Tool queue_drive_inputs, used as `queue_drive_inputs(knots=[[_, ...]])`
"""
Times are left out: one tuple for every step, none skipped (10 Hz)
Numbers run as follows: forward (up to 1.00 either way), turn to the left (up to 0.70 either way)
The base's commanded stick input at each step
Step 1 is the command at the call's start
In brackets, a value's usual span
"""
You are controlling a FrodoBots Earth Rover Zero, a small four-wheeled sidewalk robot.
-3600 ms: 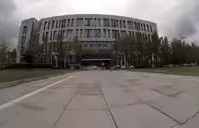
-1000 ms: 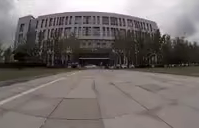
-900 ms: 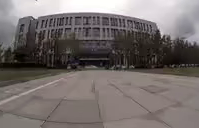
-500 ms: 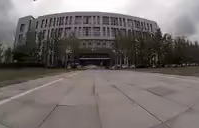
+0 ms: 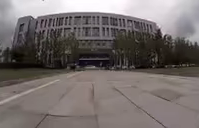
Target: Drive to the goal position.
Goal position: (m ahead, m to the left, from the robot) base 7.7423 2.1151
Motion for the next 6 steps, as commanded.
queue_drive_inputs(knots=[[0.70,0.00],[0.70,0.00],[0.70,0.00],[0.70,0.00],[0.70,0.00],[0.70,0.00]])
